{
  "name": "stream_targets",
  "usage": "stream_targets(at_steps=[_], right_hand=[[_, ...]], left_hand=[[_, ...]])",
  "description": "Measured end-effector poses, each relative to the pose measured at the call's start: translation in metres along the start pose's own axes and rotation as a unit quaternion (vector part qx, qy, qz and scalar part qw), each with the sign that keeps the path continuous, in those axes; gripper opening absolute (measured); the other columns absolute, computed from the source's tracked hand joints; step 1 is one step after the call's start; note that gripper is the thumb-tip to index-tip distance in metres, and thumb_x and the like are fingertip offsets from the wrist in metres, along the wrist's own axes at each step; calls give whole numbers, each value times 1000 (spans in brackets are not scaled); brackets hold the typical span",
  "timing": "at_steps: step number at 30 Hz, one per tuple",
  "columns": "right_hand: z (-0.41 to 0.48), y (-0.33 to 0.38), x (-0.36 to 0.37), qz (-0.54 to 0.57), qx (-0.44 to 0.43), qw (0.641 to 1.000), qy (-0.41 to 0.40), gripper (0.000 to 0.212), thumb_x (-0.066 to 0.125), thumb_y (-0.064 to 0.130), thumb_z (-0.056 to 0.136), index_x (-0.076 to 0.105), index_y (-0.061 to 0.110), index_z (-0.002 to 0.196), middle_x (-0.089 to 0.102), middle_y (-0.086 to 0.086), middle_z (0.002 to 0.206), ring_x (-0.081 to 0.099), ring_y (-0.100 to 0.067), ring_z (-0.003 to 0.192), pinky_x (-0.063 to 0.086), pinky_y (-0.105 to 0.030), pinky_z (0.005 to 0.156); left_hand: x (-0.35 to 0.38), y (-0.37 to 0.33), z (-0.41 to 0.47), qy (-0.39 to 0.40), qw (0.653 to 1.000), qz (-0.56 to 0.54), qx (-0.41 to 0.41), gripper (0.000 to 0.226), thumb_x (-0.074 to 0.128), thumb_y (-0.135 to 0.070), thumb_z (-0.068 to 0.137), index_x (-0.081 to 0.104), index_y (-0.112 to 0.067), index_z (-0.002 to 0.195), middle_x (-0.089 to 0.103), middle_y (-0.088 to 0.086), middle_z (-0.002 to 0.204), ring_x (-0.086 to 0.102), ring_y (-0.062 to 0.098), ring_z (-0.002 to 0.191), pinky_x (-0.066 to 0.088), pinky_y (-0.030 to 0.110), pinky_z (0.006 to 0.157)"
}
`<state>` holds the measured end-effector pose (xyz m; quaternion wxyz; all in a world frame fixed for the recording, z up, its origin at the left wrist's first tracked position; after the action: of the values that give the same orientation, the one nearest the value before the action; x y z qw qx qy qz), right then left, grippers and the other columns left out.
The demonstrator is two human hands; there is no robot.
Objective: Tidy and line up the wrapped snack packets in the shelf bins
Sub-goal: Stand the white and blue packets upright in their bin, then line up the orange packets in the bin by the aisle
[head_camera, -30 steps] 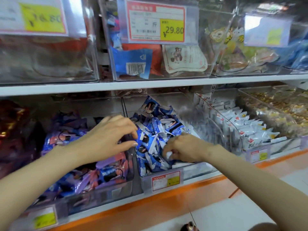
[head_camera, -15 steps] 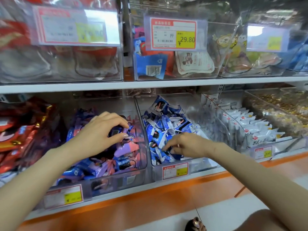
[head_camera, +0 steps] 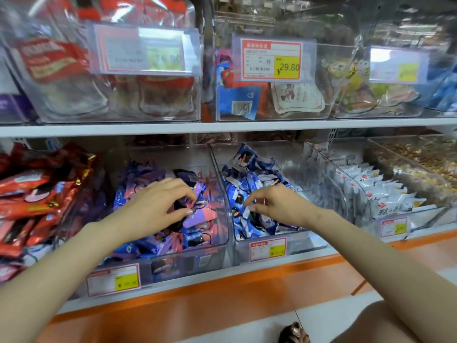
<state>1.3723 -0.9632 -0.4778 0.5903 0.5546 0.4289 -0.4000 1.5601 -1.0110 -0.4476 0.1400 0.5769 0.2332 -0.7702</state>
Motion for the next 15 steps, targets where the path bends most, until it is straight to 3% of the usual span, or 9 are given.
stream_targets(at_steps=[3,7,10,13,15], right_hand=[[0,21,-15,13,-4,999,-50,23,56,28,93,65,28,114,64,2,91,55,-12,73,48,-31,72],[-1,58,-40,26,-41,986,-162,25,56,19,92,65,23,115,60,6,95,54,-15,79,49,-34,75],[3,88,-46,42,-78,973,-214,25,58,11,88,68,17,111,64,-6,93,56,-21,87,44,-31,81],[11,121,-38,47,-103,970,-217,27,58,11,88,67,17,112,62,-6,92,54,-22,93,36,-26,80],[15,145,-28,34,-125,970,-206,28,57,13,88,66,18,114,61,-8,94,54,-26,95,39,-32,85]], left_hand=[[2,-10,-9,14,999,20,26,47,37,-61,85,59,-28,111,55,-17,113,49,4,109,37,22,88],[-6,-10,-20,34,997,65,22,30,50,-44,93,56,-29,118,55,-15,118,50,6,111,38,24,94],[-38,6,-33,-45,998,45,-8,37,51,-48,88,61,-23,114,61,-9,113,54,8,106,39,25,88],[-66,28,-56,-112,992,25,-58,23,63,-23,88,62,-16,110,64,-5,106,61,13,95,48,32,85],[-79,40,-74,-147,985,-5,-89,21,65,-14,86,63,-13,107,65,-5,98,62,6,84,51,36,82]])
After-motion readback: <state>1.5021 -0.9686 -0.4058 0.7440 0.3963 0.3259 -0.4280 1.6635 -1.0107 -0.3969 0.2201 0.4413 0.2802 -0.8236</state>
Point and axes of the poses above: each hand's wrist, its own z-axis towards the middle knuckle, its own x-axis out of the palm, y = z × x, the point moved 10 cm from there along z, towards the middle knuckle
